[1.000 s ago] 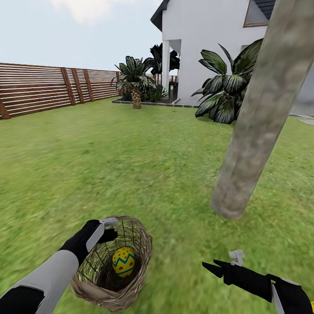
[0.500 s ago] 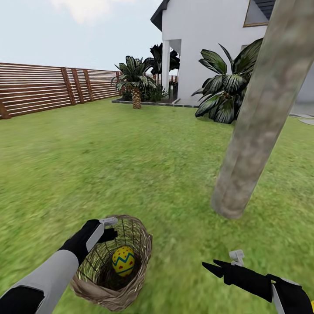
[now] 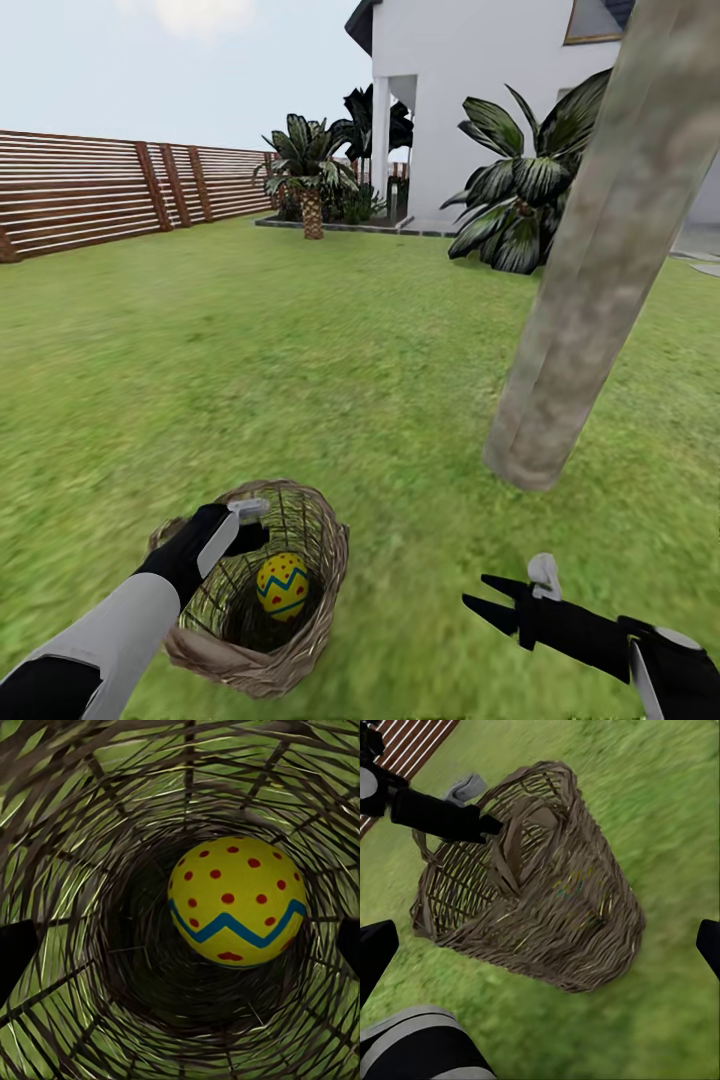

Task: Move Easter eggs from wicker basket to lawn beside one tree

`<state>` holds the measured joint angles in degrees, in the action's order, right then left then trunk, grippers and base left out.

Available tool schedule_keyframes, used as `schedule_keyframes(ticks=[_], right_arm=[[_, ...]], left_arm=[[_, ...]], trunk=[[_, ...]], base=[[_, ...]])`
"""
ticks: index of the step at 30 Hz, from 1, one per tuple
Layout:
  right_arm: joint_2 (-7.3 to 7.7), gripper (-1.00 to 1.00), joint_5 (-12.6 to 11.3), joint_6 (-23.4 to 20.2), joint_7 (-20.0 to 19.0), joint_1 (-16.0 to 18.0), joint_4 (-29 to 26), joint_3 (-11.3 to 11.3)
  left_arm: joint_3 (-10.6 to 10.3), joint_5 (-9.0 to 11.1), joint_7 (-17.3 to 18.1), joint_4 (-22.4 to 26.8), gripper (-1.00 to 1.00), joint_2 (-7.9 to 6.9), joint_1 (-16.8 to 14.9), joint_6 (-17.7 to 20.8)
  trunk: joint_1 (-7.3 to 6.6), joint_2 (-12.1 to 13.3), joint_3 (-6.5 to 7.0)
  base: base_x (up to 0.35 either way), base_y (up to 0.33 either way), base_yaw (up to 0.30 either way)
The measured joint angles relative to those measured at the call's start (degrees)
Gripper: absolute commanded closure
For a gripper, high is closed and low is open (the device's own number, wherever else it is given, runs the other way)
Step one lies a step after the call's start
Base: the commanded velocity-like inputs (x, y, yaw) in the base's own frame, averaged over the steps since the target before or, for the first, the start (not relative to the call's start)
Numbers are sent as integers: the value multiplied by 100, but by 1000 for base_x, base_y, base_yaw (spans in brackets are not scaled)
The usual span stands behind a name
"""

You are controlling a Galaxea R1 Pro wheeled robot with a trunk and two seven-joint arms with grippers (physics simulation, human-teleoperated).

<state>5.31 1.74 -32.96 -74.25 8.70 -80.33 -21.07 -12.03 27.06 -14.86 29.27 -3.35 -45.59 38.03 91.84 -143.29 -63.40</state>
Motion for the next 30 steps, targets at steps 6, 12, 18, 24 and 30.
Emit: schedule_keyframes(ticks=[6, 12, 18, 24, 30], right_arm=[[0, -100, 1, 21, -154, -10, -129, -61], [2, -100, -4, 7, -192, -25, -257, -262], [-2, -100, -6, 3, -232, -30, -324, -449], [4, -100, -1, 2, -241, -31, -336, -482], [-1, -100, 1, 4, -235, -31, -338, -486]], left_arm=[[0, -3, 3, -12, -100, 0, 0, -107], [0, -3, 3, -13, -100, 0, 2, -118], [0, 0, 4, -11, -100, -1, 3, -126], [0, 1, 4, -4, -100, -6, 7, -128], [0, 2, 4, 33, -100, -8, 8, -137]], trunk=[[15, -8, -133], [31, -16, -266], [46, -24, -399], [62, -32, -532], [77, -40, -665]], base=[[0, 0, 0], [0, 0, 0], [0, 0, 0], [0, 0, 0], [0, 0, 0]])
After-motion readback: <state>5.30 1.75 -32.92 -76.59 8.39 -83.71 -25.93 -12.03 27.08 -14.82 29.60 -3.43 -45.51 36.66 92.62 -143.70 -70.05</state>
